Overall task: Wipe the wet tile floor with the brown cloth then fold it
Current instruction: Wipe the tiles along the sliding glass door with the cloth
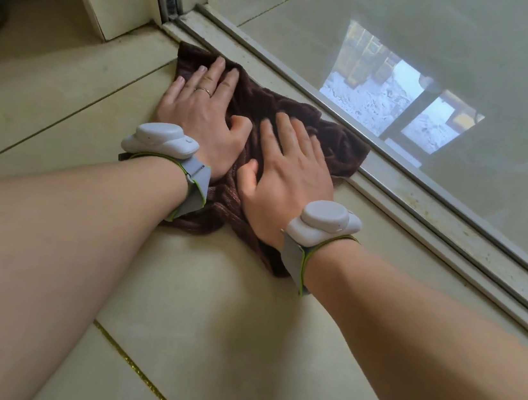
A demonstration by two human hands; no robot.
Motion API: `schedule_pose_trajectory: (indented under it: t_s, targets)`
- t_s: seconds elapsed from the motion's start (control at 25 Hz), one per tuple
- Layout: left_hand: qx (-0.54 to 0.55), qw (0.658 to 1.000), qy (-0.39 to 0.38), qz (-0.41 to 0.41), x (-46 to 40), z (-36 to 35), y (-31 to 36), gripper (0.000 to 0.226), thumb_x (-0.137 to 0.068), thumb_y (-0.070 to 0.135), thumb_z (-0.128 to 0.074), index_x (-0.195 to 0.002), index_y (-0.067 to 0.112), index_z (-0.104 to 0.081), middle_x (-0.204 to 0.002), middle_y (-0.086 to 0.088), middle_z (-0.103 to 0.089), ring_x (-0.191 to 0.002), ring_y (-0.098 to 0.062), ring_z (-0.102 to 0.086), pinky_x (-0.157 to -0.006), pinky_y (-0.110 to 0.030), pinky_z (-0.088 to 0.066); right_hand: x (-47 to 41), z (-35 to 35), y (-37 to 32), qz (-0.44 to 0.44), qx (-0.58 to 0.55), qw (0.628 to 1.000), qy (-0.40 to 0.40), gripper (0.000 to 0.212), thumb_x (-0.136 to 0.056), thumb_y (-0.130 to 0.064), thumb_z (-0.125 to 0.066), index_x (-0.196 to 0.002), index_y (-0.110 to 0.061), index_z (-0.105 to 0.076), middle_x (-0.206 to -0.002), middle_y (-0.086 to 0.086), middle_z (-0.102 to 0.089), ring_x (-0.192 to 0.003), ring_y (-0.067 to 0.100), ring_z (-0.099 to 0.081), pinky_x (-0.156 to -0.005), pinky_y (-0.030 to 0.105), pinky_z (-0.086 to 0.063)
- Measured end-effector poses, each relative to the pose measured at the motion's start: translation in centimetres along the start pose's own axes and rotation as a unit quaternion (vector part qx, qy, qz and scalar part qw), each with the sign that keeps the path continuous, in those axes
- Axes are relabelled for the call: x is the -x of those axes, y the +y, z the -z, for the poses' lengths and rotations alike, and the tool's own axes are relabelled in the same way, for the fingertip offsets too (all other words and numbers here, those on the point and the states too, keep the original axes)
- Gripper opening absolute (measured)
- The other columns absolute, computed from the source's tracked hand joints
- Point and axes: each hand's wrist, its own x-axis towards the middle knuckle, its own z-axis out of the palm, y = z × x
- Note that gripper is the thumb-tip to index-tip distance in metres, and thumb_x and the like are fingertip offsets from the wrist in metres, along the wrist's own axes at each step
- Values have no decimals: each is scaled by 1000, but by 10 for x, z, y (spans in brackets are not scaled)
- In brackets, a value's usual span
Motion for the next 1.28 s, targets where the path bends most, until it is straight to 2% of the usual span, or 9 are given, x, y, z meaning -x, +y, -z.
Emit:
schedule_pose_trajectory:
  t_s: [0.24,0.52,0.68,0.92,1.12,1.28]
  targets:
    - [-2,998,25,66,-40,1,-27,83,-81,39,-22,-160,16,-23,-170,-3,-16,-155,-20,-17,-127,-37,-8,-59,-1,-16,99,7,994,-53,63,-104,-33,-35,-164,-19,-24,-173,0,-17,-159,15,-8,-126,29,3]
    - [-19,996,9,90,-26,2,-28,76,-89,40,-23,-160,15,-23,-170,-3,-16,-156,-20,-15,-127,-39,-7,-58,-5,-20,100,6,993,-63,62,-105,-31,-33,-164,-17,-21,-173,3,-13,-160,17,-5,-127,32,4]
    - [-25,996,0,84,29,15,-28,77,-87,41,-22,-161,18,-23,-170,-1,-16,-156,-17,-14,-127,-38,-7,-4,2,-22,68,-13,995,-73,74,-96,-45,-22,-165,-20,-18,-173,2,-12,-160,17,-5,-127,33,3]
    - [-23,998,-3,63,149,36,-35,74,-89,43,-24,-159,20,-29,-167,-2,-25,-154,-19,-22,-126,-43,-16,91,11,-12,51,-4,995,-81,78,-98,-61,-21,-166,-26,-12,-174,-1,-3,-160,14,3,-130,36,2]
    - [-34,998,1,62,251,56,-59,69,-94,43,-32,-159,21,-30,-167,-1,-25,-154,-18,-24,-125,-43,-20,171,13,-39,81,0,992,-95,76,-99,-62,-26,-166,-25,-14,-173,-3,-4,-160,14,3,-130,38,-1]
    - [-35,996,-1,87,277,65,-80,69,-94,45,-33,-160,25,-27,-168,4,-21,-155,-15,-20,-126,-42,-18,173,13,-58,112,8,988,-110,78,-98,-66,-26,-165,-30,-11,-173,-5,-2,-159,12,6,-129,35,4]
